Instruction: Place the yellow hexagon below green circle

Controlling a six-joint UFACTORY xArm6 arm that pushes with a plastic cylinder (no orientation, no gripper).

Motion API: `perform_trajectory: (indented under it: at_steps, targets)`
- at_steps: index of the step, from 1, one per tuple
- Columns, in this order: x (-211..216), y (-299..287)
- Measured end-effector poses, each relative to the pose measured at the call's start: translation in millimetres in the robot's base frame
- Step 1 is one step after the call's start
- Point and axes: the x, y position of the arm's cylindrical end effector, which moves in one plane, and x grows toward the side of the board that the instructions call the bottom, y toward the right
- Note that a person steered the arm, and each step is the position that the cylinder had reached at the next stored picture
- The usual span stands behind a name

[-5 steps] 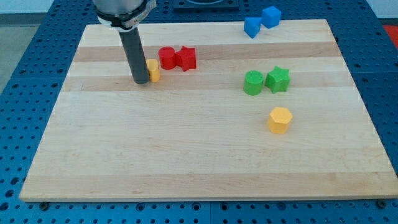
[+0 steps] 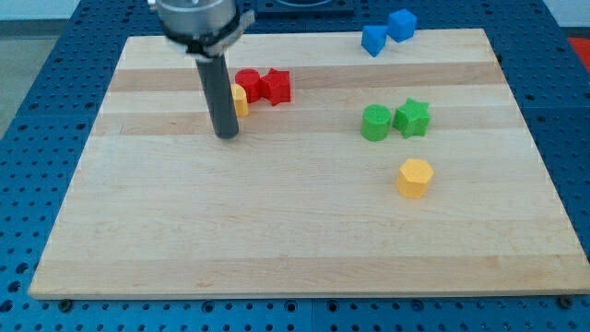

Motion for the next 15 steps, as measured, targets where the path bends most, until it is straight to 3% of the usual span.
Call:
perform_trajectory:
  at_steps: [1, 2, 3, 4, 5, 6, 7, 8, 9, 10, 11, 12, 14, 15]
  targets:
    - [86, 24]
    - [147, 99]
    - [147, 175]
    - [118, 227]
    - [70, 176]
    - [24, 87]
    - [32, 41]
    - [94, 61]
    - [157, 132]
    - [163, 216]
    - [135, 262]
    - [104, 268]
    - [50, 205]
    - [60, 225]
